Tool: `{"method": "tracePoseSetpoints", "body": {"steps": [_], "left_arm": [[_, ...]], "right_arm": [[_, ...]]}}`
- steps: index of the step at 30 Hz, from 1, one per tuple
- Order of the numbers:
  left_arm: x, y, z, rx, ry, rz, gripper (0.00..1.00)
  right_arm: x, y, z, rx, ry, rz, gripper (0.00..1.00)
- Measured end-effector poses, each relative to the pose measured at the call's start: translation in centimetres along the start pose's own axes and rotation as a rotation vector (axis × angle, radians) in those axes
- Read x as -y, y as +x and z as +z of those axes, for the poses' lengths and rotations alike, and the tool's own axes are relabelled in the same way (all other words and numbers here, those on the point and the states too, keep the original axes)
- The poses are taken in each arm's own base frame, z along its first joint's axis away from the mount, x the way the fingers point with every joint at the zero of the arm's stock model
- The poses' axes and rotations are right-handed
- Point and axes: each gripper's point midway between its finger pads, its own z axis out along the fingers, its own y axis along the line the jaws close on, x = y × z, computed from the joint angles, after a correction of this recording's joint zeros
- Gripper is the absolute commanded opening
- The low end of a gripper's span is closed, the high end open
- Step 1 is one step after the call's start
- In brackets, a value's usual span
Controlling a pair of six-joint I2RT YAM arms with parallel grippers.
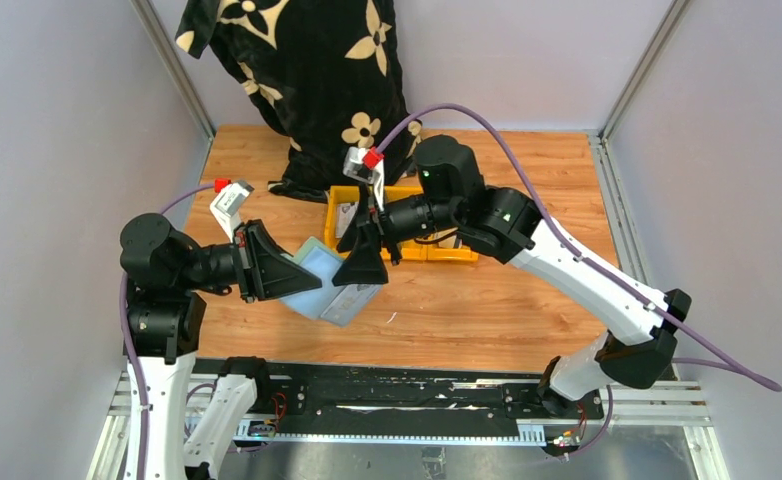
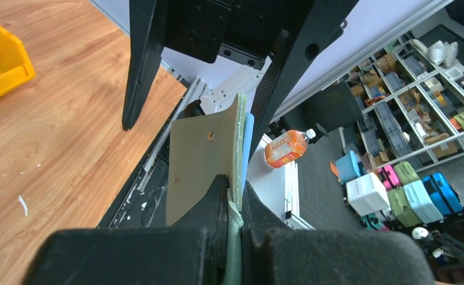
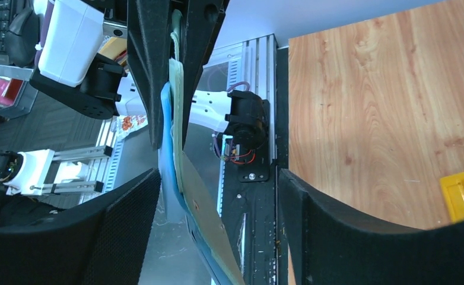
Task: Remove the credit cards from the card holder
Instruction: Remove the credit card from the card holder.
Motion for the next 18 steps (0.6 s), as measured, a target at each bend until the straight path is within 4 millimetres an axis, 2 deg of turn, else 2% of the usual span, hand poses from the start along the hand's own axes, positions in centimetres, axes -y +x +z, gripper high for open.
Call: {"method": "tracePoseSetpoints", "body": {"steps": [4,5,6,7,10,11,18], "left_arm": [[0.4,0.3,-0.1,-0.006,0.008,0.008,0.00],[0.3,0.3,-0.1,-0.004,0.006,0.009,0.04],[0.3,0.4,-0.1,-0.005,0.006,0.010,0.15],[0.2,0.4,-0.1,-0.002,0.001,0.010,0.31],[-0.1,0.3,-0.1,0.005,-0.009,0.017,0.87],[-0.1,0.3,-0.1,0.006,-0.011,0.015,0.98],[-0.7,-0.1,-0.1,0.051,-0.061,0.022,0.99]], "right_arm": [[-0.9,0.2,0.9,-0.017,-0.027,-0.005,0.31],[-1.2,0.2,0.9,-0.020,-0.036,0.000,0.20],[-1.3,0.2,1.0,-0.019,-0.038,-0.008,0.11],[-1.6,0.2,1.0,-0.019,-0.048,-0.006,0.03],[-1.9,0.0,0.7,-0.010,-0.038,-0.011,0.00],[-1.8,-0.1,0.6,-0.003,-0.024,-0.013,0.00],[0.5,-0.4,-0.8,0.109,0.149,0.067,0.00]]}}
